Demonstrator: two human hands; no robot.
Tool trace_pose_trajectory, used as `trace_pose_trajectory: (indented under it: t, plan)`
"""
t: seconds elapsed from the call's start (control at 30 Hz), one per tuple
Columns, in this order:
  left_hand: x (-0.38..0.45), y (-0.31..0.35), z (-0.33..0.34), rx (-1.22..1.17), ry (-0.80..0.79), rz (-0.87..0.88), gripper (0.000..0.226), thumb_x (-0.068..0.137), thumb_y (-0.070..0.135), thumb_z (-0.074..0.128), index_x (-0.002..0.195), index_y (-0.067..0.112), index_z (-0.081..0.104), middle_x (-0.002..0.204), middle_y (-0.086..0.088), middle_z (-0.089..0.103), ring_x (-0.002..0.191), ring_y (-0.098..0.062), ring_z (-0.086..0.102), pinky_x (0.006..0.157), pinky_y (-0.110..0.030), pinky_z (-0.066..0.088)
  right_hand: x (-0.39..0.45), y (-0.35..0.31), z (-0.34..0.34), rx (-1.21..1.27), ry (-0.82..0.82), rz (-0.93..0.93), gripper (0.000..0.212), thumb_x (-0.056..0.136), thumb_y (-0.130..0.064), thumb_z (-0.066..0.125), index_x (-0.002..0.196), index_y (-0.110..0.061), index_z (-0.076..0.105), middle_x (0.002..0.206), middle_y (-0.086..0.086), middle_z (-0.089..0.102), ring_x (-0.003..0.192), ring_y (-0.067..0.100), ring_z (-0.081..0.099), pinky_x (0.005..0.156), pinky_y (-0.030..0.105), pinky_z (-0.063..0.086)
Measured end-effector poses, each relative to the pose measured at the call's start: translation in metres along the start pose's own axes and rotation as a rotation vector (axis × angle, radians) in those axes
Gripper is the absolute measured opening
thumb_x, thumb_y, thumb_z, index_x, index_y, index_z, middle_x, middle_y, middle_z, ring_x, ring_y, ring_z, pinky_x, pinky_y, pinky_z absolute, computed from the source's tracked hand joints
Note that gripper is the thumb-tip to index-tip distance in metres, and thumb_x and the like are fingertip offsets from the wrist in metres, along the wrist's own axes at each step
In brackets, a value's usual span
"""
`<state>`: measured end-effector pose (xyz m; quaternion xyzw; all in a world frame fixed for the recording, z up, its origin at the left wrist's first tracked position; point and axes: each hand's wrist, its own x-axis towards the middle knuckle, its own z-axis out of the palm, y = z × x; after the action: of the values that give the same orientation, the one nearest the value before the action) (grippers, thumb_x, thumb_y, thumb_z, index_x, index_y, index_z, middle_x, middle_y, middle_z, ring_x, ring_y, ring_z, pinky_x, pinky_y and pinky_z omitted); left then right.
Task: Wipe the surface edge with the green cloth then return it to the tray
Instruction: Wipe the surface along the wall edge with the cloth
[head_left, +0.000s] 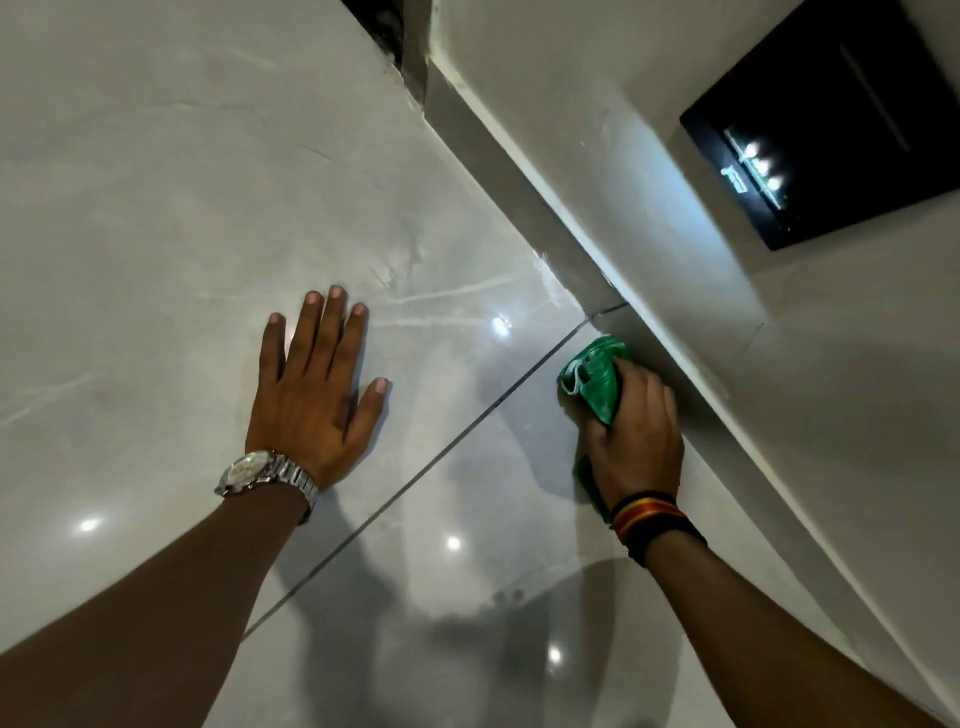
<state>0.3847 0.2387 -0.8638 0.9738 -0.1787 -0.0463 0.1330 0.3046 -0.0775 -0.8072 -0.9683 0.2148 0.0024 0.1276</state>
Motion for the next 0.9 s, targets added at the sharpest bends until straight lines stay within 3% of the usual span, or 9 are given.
trace_pose_trajectory:
  t: [0.2,0.33,0.5,0.63,0.73,0.9]
  plan:
    - [0.001,-0.001,0.000,0.014,-0.013,0.003,0.077,0.104,0.052,0.029,0.171,0.015,0.016,0.181,-0.012,0.011,0.168,-0.029,0.006,0.136,-0.053,0.000,-0.028,-0.005,0.014,0.165,-0.003,0.171,0.073,0.077,0.011,0.064,0.145,-0.006,0.043,0.150,0.015,0.046,0.141,0.032,0.041,0.114,0.049,0.036]
    - [0.002,0.000,-0.001,0.003,-0.022,0.001,0.078,0.104,0.052,0.030,0.171,0.015,0.015,0.181,-0.012,0.011,0.168,-0.030,0.006,0.136,-0.053,-0.001,-0.022,0.002,0.019,0.129,-0.123,0.069,0.072,0.086,0.005,0.056,0.152,-0.009,0.031,0.161,0.011,0.027,0.150,0.027,0.020,0.117,0.052,0.029]
    - [0.002,0.000,-0.001,0.009,-0.025,0.003,0.078,0.104,0.053,0.028,0.171,0.016,0.015,0.181,-0.012,0.011,0.168,-0.030,0.007,0.136,-0.052,-0.002,0.034,-0.017,0.023,0.266,-0.186,-0.145,0.065,0.088,-0.006,0.054,0.146,-0.028,0.035,0.160,-0.012,0.026,0.145,0.013,0.031,0.116,0.032,0.023]
    - [0.002,0.000,0.000,0.011,-0.023,0.003,0.077,0.105,0.055,0.026,0.171,0.016,0.015,0.181,-0.012,0.011,0.168,-0.030,0.007,0.136,-0.052,-0.002,0.077,-0.070,0.046,0.345,-0.092,-0.136,0.060,0.089,0.002,0.055,0.138,-0.031,0.043,0.156,-0.012,0.037,0.142,-0.002,0.030,0.111,0.004,0.016]
    - [0.002,-0.001,0.000,0.014,-0.027,0.004,0.077,0.105,0.055,0.025,0.171,0.017,0.014,0.181,-0.012,0.011,0.168,-0.029,0.006,0.136,-0.053,0.000,0.084,-0.090,0.052,0.307,-0.051,-0.132,0.066,0.086,0.012,0.048,0.140,-0.025,0.043,0.155,-0.006,0.041,0.144,0.009,0.034,0.116,0.012,0.017]
    - [0.002,0.001,-0.002,0.014,-0.012,0.007,0.076,0.106,0.056,0.020,0.171,0.016,0.017,0.180,-0.012,0.015,0.168,-0.030,0.010,0.136,-0.053,0.000,0.074,-0.076,0.035,0.240,-0.219,-0.295,0.072,0.086,0.010,0.054,0.149,-0.021,0.036,0.162,-0.002,0.028,0.150,0.016,0.022,0.122,0.038,0.023]
